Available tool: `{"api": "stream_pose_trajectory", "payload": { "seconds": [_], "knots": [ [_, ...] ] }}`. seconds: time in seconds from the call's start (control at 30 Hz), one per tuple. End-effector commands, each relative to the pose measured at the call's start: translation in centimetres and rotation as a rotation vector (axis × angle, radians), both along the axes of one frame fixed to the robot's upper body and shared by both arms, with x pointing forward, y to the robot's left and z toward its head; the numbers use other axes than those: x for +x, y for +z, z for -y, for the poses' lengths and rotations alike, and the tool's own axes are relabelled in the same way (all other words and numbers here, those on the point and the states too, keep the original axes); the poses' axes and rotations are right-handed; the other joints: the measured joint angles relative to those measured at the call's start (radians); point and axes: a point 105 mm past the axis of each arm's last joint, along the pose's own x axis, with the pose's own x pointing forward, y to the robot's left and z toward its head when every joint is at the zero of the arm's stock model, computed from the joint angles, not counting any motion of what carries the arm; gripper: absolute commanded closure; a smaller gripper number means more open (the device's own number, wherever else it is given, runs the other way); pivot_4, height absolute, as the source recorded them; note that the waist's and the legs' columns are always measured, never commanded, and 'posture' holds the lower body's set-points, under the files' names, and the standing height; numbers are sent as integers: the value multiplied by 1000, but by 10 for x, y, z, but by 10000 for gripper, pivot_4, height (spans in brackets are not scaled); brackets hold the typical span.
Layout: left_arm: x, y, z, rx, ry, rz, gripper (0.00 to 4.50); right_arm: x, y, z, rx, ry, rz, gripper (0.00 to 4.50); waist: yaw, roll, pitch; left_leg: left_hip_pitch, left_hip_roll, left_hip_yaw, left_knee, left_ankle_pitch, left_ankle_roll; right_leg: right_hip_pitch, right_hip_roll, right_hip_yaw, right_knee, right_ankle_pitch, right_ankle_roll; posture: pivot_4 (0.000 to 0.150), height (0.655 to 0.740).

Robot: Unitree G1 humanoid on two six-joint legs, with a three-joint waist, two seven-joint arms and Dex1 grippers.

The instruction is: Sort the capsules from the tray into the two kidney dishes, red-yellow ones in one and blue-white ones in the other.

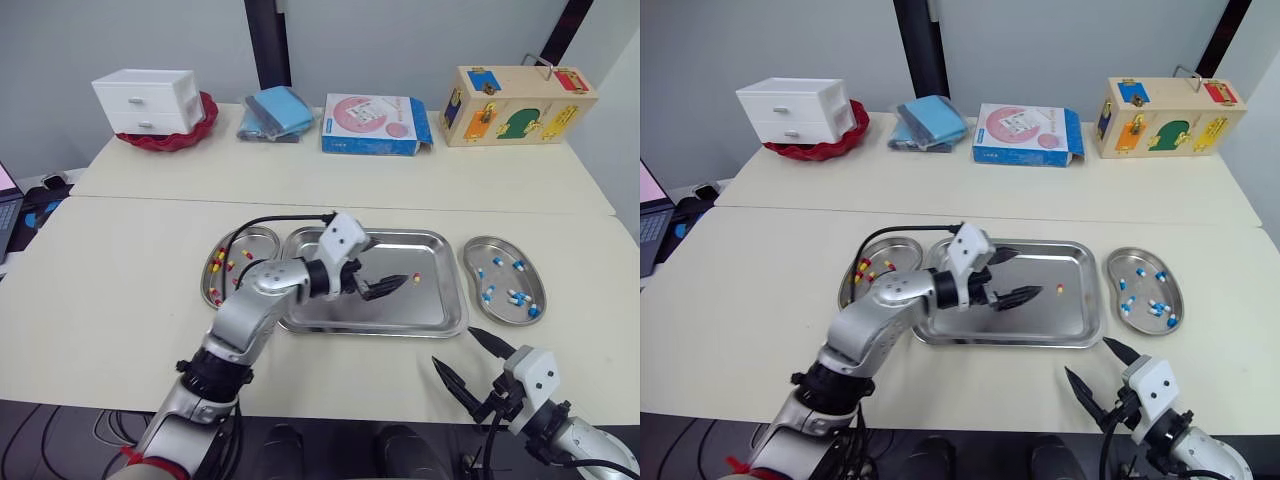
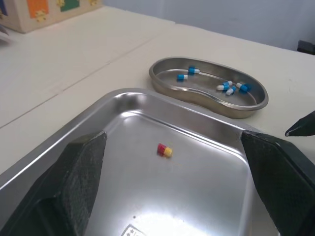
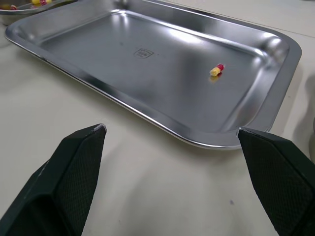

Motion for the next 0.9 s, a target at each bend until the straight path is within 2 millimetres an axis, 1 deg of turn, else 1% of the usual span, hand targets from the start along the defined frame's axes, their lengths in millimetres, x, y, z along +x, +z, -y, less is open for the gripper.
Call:
{"api": "stream_pose_trajectory", "payload": {
  "seconds": [0.03,0.27,0.37,0.47,0.6,0.7,0.87,0.9],
  "knots": [
    [11,-2,25,41,-49,19,312,-2,12,-6,7,-2,44,0,1,0,0,0,0,0,0,0,0,0,0,0,0,0,0,1500,7400],
    [26,-27,46,136,-114,-18,312,-7,13,-9,9,-14,33,0,-3,0,0,0,0,0,0,0,0,0,0,0,0,0,0,1500,7400],
    [30,-32,52,148,-121,-41,312,-8,13,-10,10,-19,31,0,-1,0,0,-1,-1,0,0,0,0,0,0,0,0,0,0,1500,7400],
    [31,-38,59,171,-145,-48,312,-10,12,-10,11,-25,26,0,-1,0,0,-1,-1,0,0,0,0,-1,0,0,0,0,0,1500,7400],
    [31,-47,64,212,-163,-66,312,-12,11,-10,12,-30,21,0,-2,0,0,-2,-1,0,0,0,0,-1,0,0,0,0,0,1500,7400],
    [32,-54,64,247,-165,-88,6074,-13,11,-11,13,-34,19,0,-1,0,0,-2,-1,0,0,0,0,-1,0,0,0,0,0,1500,7400],
    [33,-62,62,283,-169,-107,21566,-13,12,-11,15,-42,20,0,-1,0,0,-2,-1,0,0,0,0,-1,0,0,0,0,0,1500,7400],
    [32,-63,61,290,-171,-112,25370,-13,12,-12,15,-43,20,0,-1,0,0,-2,-1,0,0,0,0,-1,0,0,0,0,0,1500,7400]
  ]
}}
